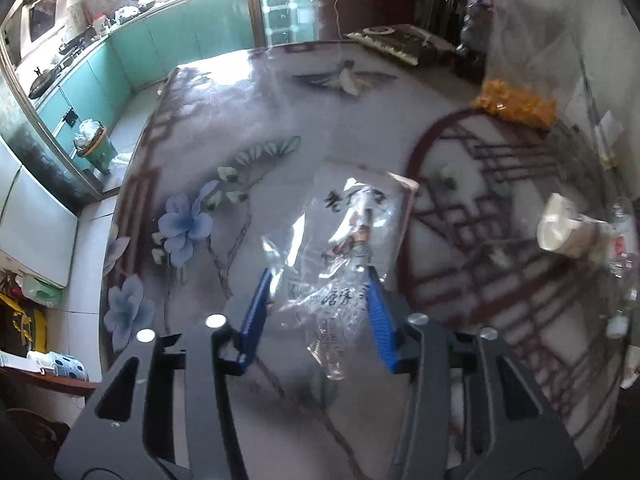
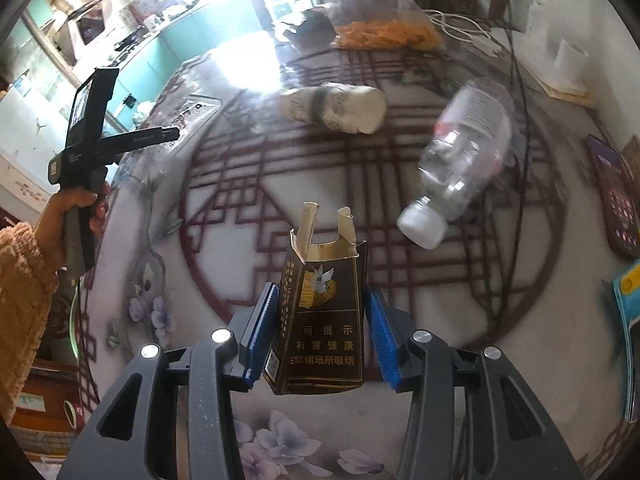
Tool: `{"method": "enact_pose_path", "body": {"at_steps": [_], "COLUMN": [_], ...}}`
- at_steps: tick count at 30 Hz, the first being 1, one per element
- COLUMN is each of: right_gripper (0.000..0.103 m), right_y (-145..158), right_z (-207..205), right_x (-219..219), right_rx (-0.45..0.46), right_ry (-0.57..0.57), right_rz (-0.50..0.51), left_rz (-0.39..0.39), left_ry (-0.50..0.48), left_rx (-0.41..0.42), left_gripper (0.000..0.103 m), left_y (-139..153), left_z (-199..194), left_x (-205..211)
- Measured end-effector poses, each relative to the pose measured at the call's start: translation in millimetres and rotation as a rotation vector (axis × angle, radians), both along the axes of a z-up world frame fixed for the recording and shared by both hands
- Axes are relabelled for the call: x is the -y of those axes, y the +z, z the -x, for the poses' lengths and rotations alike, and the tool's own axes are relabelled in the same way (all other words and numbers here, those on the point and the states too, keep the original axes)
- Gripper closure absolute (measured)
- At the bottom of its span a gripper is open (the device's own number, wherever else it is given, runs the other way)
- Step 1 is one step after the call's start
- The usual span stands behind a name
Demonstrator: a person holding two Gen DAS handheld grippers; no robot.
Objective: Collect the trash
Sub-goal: 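Grasp the brown cigarette box with the right tool while the left tool grasps the clear snack bag, then carry the clear snack bag and cigarette box over the red bucket with both tools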
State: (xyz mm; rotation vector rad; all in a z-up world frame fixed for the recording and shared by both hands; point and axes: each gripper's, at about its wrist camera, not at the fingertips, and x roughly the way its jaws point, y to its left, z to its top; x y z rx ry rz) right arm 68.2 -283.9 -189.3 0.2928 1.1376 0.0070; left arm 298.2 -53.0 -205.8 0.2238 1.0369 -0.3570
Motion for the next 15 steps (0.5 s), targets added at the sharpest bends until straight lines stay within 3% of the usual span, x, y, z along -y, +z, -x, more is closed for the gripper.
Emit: {"method": "enact_pose_path", "body": {"at_steps": [2,9,15], "right_gripper": [0.059,0.059,0.059], "right_y": [7,39,59], "right_z": [-5,-20,-33], "right_x": [-7,-24,-49], "right_rx": [0.022,0.122,0.19], "right_ry": [0.025,0.071,0.138], "right_rz": [-0.004,-0.023,-0.027], "left_rz": [0.025,0.177,0.245], "left_ry": [-0.001,0.062,0.115], "left_rx": [0.0,0.018,0.039], "left_gripper": [0.068,0.068,0.068], "left_y": [11,56,83], "left_z": [14,94,170], "left_x": [-4,-31,-53]}}
